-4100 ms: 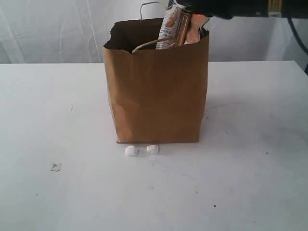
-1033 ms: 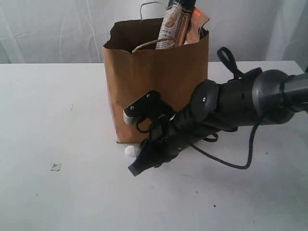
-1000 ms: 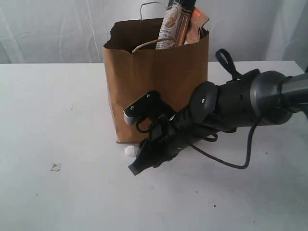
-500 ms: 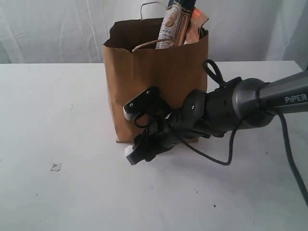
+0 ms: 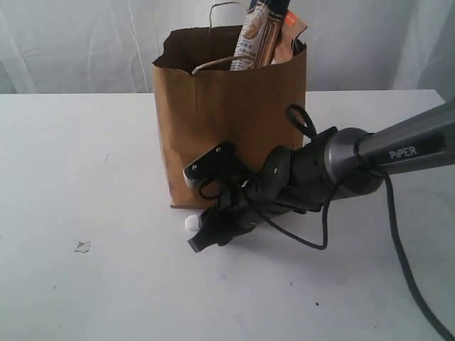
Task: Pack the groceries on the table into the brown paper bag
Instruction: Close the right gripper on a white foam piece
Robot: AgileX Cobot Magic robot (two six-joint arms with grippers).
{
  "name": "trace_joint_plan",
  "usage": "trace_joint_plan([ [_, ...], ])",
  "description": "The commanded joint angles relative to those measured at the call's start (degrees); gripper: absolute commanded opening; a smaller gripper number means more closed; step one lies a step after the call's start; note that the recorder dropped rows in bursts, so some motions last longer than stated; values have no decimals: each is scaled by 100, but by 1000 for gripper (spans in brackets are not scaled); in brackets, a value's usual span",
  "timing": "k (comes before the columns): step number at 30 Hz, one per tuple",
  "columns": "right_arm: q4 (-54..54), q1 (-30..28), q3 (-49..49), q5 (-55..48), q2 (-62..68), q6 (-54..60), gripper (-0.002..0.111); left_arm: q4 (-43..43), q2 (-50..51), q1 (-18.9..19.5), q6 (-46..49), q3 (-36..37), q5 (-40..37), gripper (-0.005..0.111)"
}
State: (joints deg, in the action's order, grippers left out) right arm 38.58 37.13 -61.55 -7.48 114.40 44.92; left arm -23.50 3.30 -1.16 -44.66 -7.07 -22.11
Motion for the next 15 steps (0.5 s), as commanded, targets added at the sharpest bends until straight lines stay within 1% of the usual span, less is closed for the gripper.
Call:
trace_joint_plan([
  [1, -233, -8, -34, 26, 2, -17, 41, -13, -32, -13, -29, 29, -1, 0],
  [6, -274, -19, -34, -144, 2, -17, 17, -13, -32, -13, -29, 29, -1, 0],
  [7, -274, -19, -34, -252, 2, -29, 11, -13, -32, -13, -29, 29, -1, 0],
  [9, -274, -19, -34, -476, -9, -78, 3, -13, -32, -13, -29, 29, -1, 0],
  [10, -274, -19, -34, -671, -31, -165, 0, -13, -32, -13, -29, 29, -1, 0],
  [15, -274, -19, -34, -1504, -309, -405, 0, -13, -32, -13, -29, 29, -1, 0],
])
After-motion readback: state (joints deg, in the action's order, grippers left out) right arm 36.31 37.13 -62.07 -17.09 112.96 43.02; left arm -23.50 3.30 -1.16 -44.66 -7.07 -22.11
